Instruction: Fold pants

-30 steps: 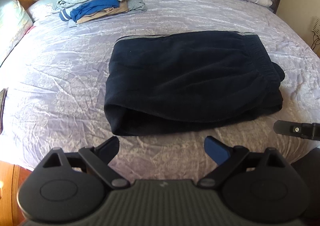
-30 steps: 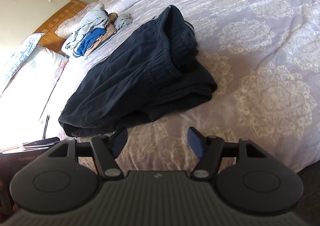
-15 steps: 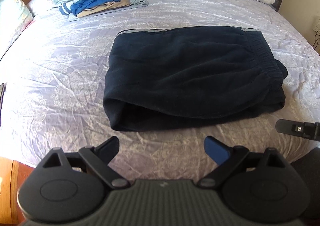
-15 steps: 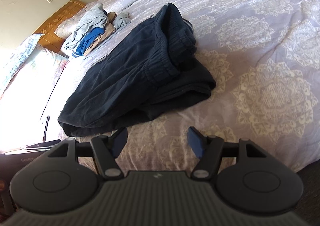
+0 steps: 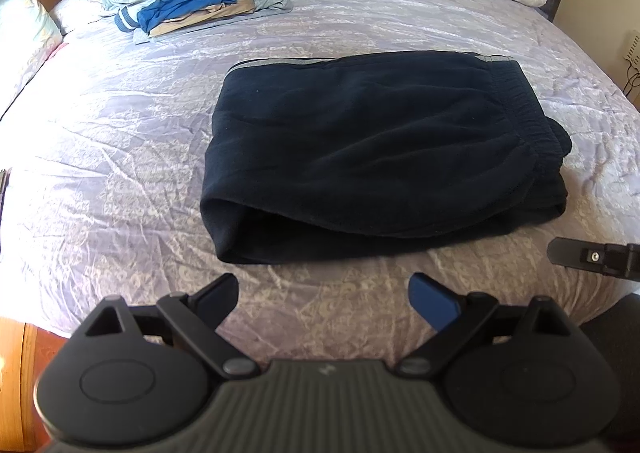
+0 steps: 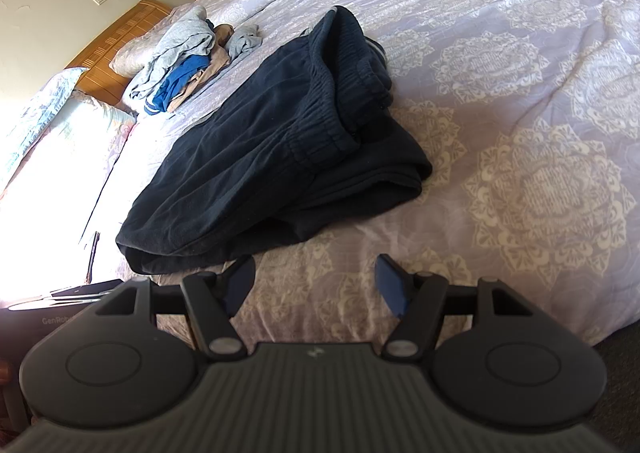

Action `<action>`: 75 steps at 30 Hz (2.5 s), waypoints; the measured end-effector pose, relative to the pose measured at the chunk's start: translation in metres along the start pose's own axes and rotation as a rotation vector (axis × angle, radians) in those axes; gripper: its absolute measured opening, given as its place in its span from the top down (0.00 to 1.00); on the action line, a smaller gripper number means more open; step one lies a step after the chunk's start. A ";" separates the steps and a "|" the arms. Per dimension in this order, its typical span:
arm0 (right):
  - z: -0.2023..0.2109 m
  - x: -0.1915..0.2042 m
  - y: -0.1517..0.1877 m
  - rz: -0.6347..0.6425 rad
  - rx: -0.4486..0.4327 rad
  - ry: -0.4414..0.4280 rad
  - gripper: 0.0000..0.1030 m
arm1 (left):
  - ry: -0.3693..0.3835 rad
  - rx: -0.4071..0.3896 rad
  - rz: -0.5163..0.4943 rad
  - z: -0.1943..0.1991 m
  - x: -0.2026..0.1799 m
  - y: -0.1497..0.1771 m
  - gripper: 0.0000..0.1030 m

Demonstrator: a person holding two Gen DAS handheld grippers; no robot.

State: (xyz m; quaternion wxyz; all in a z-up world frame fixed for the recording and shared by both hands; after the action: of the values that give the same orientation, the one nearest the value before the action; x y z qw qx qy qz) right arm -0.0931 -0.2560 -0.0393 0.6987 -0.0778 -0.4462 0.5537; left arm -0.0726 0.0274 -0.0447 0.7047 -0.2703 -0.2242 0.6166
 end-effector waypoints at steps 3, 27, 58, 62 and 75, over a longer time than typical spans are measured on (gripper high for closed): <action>0.000 0.000 0.000 -0.001 0.000 0.000 0.34 | -0.003 0.004 -0.001 -0.001 -0.001 0.000 0.08; 0.000 0.000 0.000 -0.001 0.001 0.000 0.34 | -0.010 0.015 -0.003 -0.003 0.000 0.002 0.08; 0.006 -0.004 -0.008 0.002 -0.016 0.003 0.34 | -0.038 0.013 0.021 -0.005 0.029 -0.007 0.08; 0.012 -0.014 -0.019 -0.009 -0.044 0.025 0.34 | 0.044 -0.041 0.083 0.010 0.059 -0.021 0.08; -0.003 -0.065 -0.070 -0.132 -0.106 -0.043 0.12 | 0.231 0.016 0.335 -0.047 0.140 -0.071 0.05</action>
State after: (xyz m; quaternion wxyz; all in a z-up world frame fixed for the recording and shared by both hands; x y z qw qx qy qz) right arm -0.0409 -0.3365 -0.0338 0.7187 -0.0731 -0.4940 0.4838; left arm 0.0308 0.1547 -0.0359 0.6155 -0.3671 -0.0888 0.6918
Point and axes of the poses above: each gripper's, at about its wrist camera, not at the fingertips, and z roughly against the way its jaws point, x to its left, y to its underside, the point moved 2 cm from there along -z, roughly the way its jaws point, and after that the axes turned 9 degrees about -x, right-handed, at the moved point
